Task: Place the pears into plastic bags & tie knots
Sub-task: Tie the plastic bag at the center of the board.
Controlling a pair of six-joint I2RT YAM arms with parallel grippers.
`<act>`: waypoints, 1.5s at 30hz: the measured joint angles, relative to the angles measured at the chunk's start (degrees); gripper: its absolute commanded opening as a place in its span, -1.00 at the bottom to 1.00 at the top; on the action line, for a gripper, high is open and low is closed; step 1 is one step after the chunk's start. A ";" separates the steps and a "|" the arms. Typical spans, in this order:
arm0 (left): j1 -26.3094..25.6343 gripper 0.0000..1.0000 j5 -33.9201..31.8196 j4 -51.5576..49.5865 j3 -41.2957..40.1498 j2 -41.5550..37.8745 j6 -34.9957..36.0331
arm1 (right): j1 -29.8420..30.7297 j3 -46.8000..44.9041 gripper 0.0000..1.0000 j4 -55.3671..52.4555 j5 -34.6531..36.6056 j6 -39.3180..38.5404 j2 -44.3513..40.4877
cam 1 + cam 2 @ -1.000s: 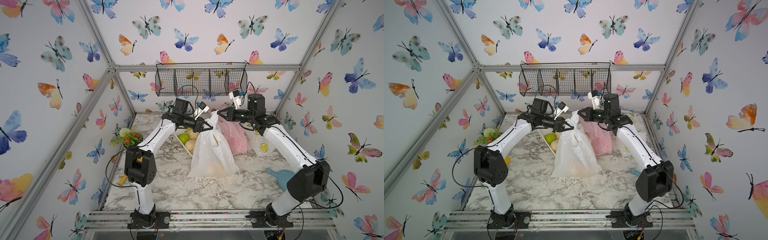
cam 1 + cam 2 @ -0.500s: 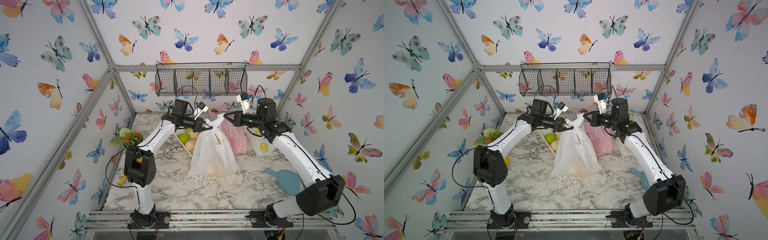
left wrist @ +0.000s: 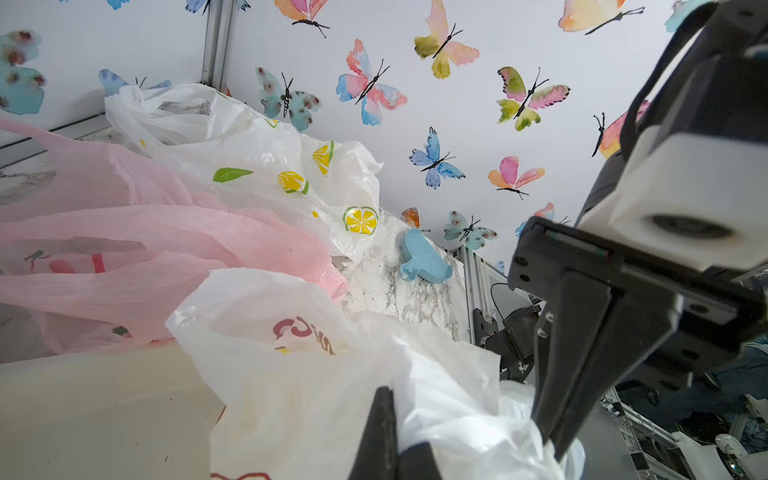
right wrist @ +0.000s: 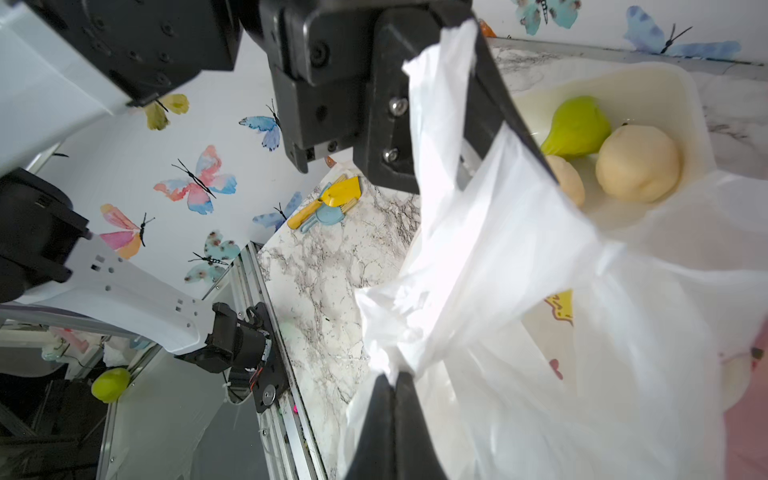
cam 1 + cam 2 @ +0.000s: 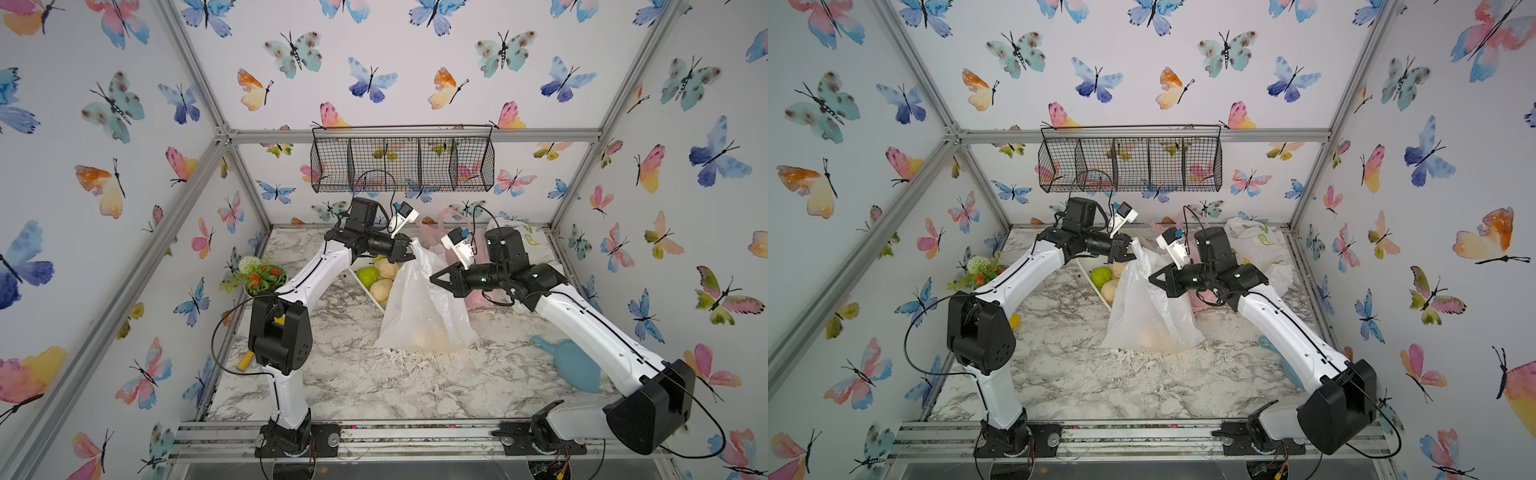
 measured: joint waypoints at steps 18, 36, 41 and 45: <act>2.62 -0.79 -0.26 1.27 -10.45 -4.66 1.18 | 1.09 3.19 -0.94 -0.57 9.44 -2.91 7.10; 2.36 -0.92 -0.57 7.67 -8.44 -4.61 -3.43 | -8.37 17.49 0.48 -1.29 0.94 6.29 5.79; 2.05 -0.91 -0.59 7.63 -8.26 -4.59 -3.41 | -8.39 21.44 0.13 -1.36 0.15 7.74 11.87; 2.05 -0.91 -0.59 7.52 -7.69 -4.57 -3.30 | -8.41 21.49 -0.31 -1.90 -1.03 8.24 13.05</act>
